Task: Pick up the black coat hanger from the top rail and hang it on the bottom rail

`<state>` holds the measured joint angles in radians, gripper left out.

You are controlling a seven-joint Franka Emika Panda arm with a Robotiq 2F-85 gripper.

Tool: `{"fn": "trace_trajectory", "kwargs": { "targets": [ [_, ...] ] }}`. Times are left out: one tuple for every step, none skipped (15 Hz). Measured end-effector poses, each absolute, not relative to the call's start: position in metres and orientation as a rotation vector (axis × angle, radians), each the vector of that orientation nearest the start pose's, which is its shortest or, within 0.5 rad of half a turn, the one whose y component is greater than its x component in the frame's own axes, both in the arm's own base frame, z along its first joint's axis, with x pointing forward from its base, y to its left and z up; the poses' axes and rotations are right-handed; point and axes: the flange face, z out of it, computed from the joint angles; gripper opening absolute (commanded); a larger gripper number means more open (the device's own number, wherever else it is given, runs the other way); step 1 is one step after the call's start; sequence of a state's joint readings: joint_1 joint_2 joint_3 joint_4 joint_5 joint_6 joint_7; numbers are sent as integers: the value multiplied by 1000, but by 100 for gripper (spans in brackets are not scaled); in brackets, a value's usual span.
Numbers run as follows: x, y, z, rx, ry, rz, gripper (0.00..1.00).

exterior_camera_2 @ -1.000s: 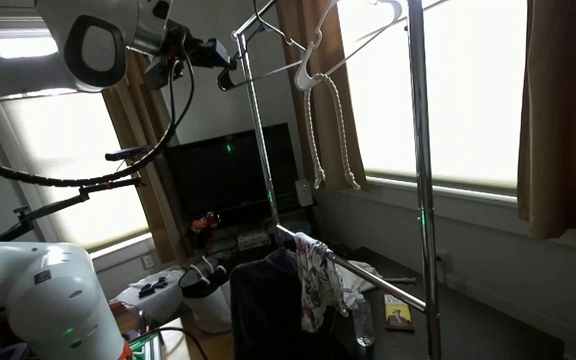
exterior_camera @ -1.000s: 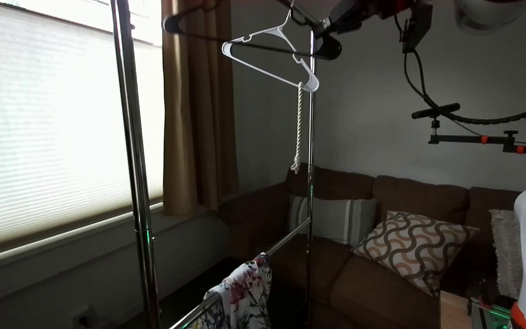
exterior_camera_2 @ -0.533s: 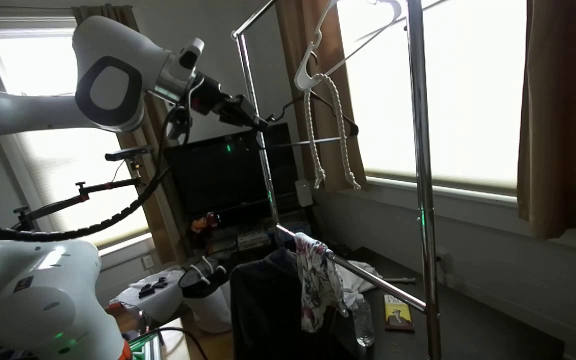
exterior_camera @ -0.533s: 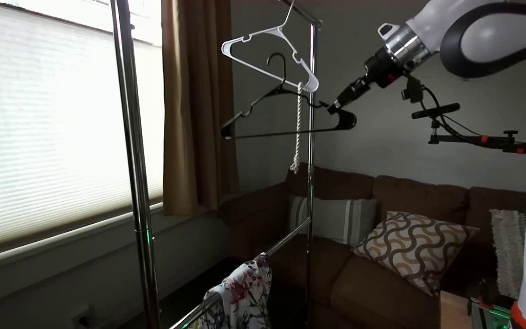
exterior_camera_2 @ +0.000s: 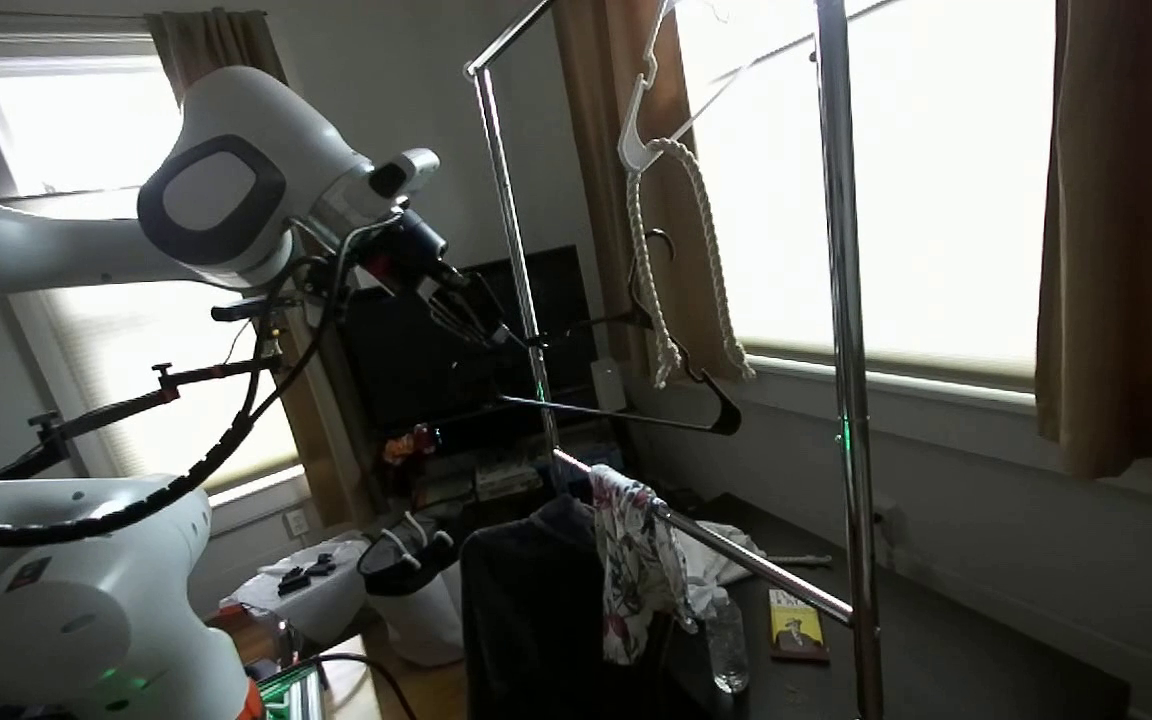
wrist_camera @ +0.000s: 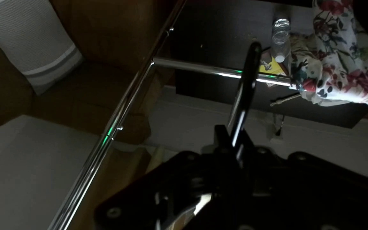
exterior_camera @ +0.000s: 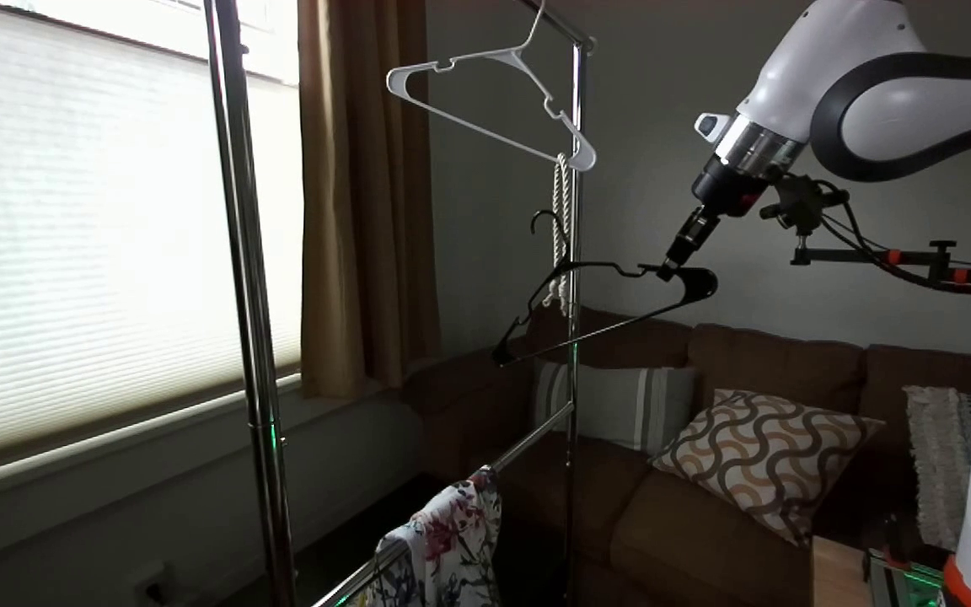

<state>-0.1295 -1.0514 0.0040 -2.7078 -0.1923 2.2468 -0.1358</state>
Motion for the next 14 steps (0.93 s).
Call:
{"fn": "trace_trajectory", "kwargs": {
  "targets": [
    [284, -42, 573, -3262, -127, -936, 8],
    [283, -42, 575, -3260, -121, -939, 2],
    [283, -42, 576, -3258, -119, -943, 2],
    [283, -42, 576, -3257, -120, -945, 2],
    [282, -42, 576, -3266, -128, -945, 2],
    [282, -44, 576, -3283, -144, -938, 2],
    [280, -48, 574, -3314, -156, -910, 2],
    [276, -55, 572, -3360, -164, -856, 2],
    [270, -62, 569, -3413, -167, -795, 2],
    [264, -69, 567, -3468, -169, -728, 2],
    [257, -76, 564, -3523, -169, -654, 2],
    [250, -82, 560, -3573, -174, -572, 2],
    [244, -87, 556, -3615, -188, -484, 2],
    [238, -92, 551, -3647, -207, -394, 2]
  ]
}}
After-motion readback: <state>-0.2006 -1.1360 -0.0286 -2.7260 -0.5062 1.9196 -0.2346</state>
